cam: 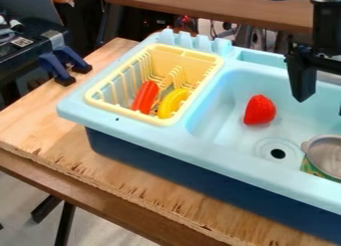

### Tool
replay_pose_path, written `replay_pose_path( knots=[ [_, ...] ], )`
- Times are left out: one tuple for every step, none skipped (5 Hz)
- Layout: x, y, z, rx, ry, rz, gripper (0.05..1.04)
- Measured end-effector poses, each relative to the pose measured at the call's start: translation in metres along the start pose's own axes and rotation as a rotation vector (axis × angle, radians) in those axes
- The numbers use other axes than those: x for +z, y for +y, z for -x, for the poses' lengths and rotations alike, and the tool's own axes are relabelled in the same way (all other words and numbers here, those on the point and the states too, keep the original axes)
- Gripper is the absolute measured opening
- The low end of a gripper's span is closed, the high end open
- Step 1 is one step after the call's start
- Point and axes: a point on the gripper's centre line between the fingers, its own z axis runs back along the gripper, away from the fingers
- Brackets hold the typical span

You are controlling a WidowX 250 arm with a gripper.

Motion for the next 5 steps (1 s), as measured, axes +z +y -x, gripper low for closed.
replay_pose_path(
  knots=[
    [-0.018, 0.003, 0.004, 0.009, 0.051, 0.000, 1.011],
    [-0.023, 0.002, 0.001, -0.010, 0.036, 0.008, 1.011],
    [-0.034, -0.011, -0.003, -0.081, -0.016, 0.101, 1.011],
    [-0.035, -0.027, -0.007, -0.135, -0.044, 0.120, 1.011],
    [-0.010, -0.057, -0.007, -0.203, -0.016, 0.030, 1.011]
  ],
)
